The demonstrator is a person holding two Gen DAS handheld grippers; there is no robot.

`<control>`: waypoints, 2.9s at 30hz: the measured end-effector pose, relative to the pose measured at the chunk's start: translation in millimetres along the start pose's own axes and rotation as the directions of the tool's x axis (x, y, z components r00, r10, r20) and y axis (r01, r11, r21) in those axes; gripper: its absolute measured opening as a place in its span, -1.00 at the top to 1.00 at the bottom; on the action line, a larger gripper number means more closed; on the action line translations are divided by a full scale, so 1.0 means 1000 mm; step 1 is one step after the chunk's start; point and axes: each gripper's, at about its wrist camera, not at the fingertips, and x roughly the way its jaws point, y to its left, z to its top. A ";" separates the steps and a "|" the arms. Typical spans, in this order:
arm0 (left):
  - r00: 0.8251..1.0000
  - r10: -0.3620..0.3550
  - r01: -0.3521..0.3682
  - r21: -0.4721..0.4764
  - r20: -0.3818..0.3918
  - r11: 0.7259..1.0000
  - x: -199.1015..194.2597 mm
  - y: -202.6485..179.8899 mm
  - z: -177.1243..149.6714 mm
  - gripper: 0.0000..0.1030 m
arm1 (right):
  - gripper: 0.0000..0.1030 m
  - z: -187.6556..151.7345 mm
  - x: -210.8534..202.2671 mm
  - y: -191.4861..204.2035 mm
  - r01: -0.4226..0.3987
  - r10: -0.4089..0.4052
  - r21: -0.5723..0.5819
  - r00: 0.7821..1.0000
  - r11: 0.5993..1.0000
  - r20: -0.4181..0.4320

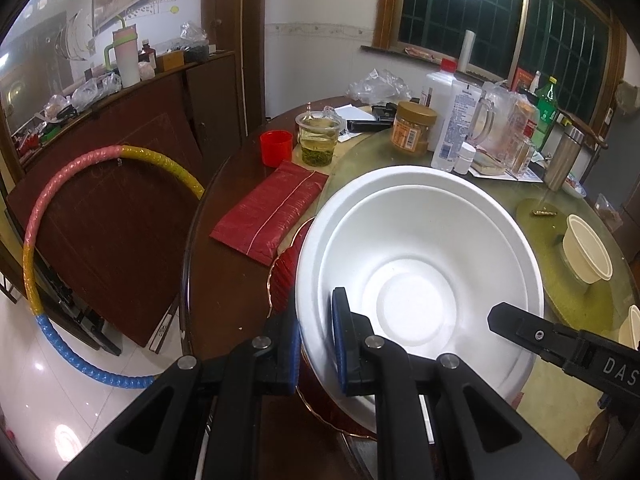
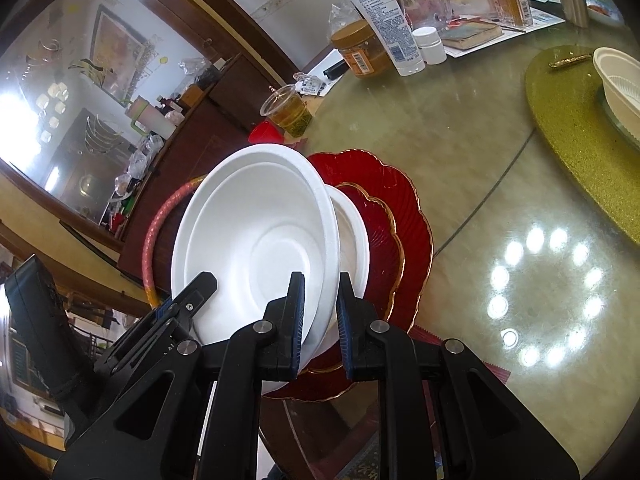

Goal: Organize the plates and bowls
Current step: 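Lower both white bowls onto the red plate stack and open both tools, then move both open tools back to the beige bowls on the lazy susan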

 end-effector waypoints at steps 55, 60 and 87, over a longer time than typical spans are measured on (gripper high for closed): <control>0.941 -0.318 0.297 0.170 0.112 0.940 -0.046 -0.131 0.011 -0.70 | -0.19 0.000 -0.139 -0.095 -0.026 -0.074 0.284 0.939 0.958 0.337; 0.939 -0.341 0.340 0.271 -0.047 0.901 -0.023 -0.189 -0.003 -0.70 | -0.40 -0.013 -0.169 -0.151 -0.017 -0.158 0.442 0.921 0.897 0.356; 0.943 -0.301 0.317 0.109 -0.139 0.942 0.084 -0.317 0.041 -0.70 | -0.56 0.069 -0.179 -0.280 -0.030 -0.276 0.641 0.887 0.767 0.371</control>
